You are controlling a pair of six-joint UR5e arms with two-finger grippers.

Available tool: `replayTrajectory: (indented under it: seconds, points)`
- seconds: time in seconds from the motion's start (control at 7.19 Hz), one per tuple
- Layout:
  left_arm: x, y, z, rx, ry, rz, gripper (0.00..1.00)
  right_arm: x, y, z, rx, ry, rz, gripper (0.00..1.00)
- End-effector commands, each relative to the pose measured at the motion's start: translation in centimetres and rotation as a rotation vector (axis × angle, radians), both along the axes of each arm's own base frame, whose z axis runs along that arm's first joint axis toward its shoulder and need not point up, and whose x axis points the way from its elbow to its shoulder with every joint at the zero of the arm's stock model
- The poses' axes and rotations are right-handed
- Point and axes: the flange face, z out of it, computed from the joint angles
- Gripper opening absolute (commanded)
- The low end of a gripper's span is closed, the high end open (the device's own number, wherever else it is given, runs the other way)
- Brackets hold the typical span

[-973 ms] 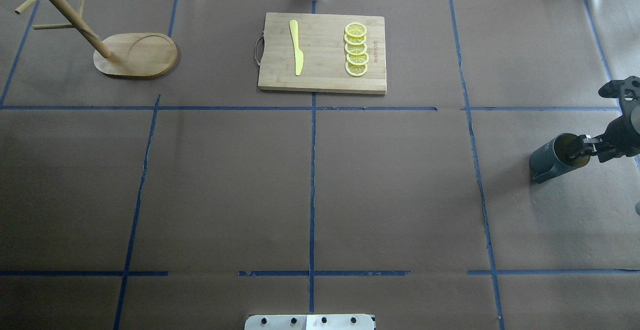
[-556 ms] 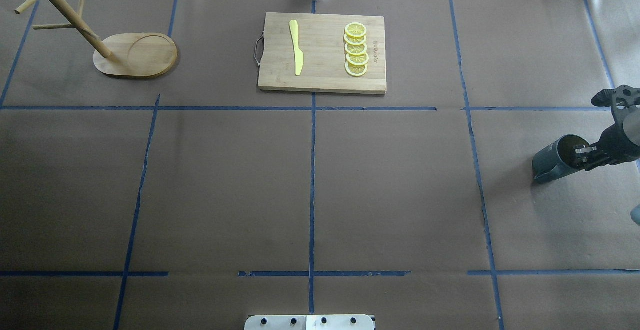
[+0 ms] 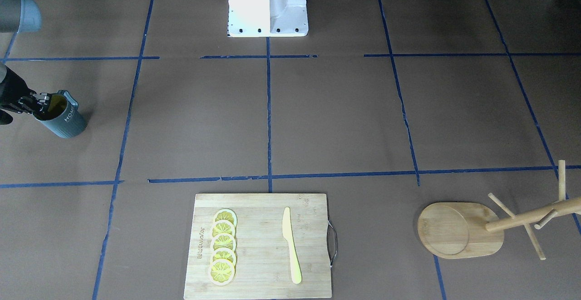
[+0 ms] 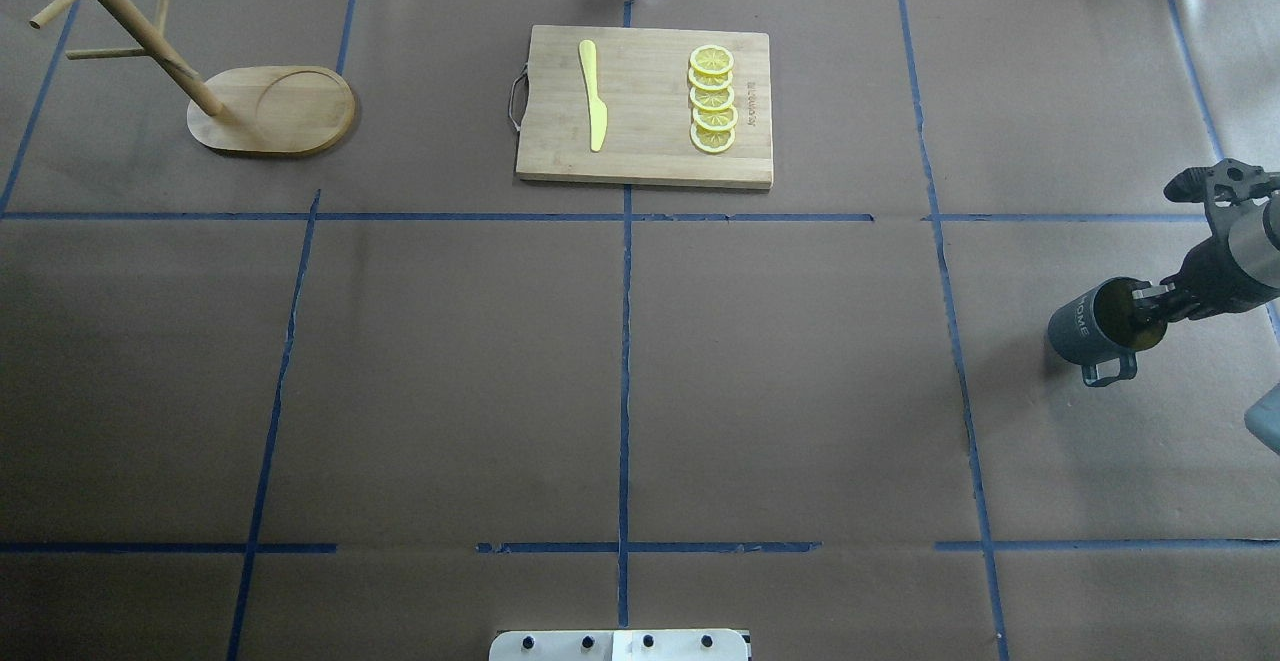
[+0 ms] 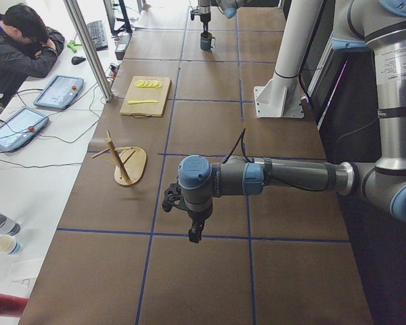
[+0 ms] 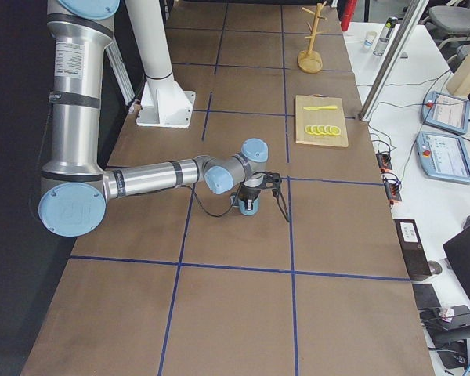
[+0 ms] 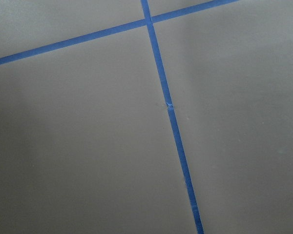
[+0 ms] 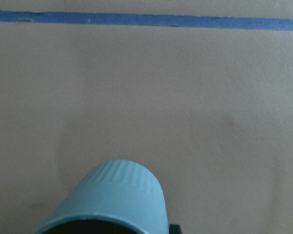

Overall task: Hang cup on storage rack
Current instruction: 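Carry the mug with the right gripper toward the table center and lower it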

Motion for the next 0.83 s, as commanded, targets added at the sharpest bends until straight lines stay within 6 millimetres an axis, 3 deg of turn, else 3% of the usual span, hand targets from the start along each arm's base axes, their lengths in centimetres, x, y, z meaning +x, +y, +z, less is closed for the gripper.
replayTrajectory:
  seconds: [0.0,0.14,0.28,0.42,0.7]
  points:
    - [0.0,0.0,0.1,-0.001,0.0,0.001,1.0,-1.1,-1.4,-4.3,0.013,-0.061,-0.008,0.0]
    - [0.0,0.0,0.0,0.002,0.0,0.002,1.0,-1.5,-2.2,-8.3,-0.013,-0.088,0.018,0.0]
    - [0.0,0.0,0.0,0.002,0.0,0.002,1.0,-2.6,-3.7,-14.1,-0.137,-0.127,0.185,0.0]
    - [0.0,-0.1,0.0,0.004,0.0,0.005,1.0,-6.8,-4.0,-18.7,-0.232,-0.167,0.28,0.0]
    - [0.0,-0.3,-0.2,0.009,0.0,0.005,1.0,-15.5,-2.8,-25.8,-0.322,-0.172,0.4,0.0]
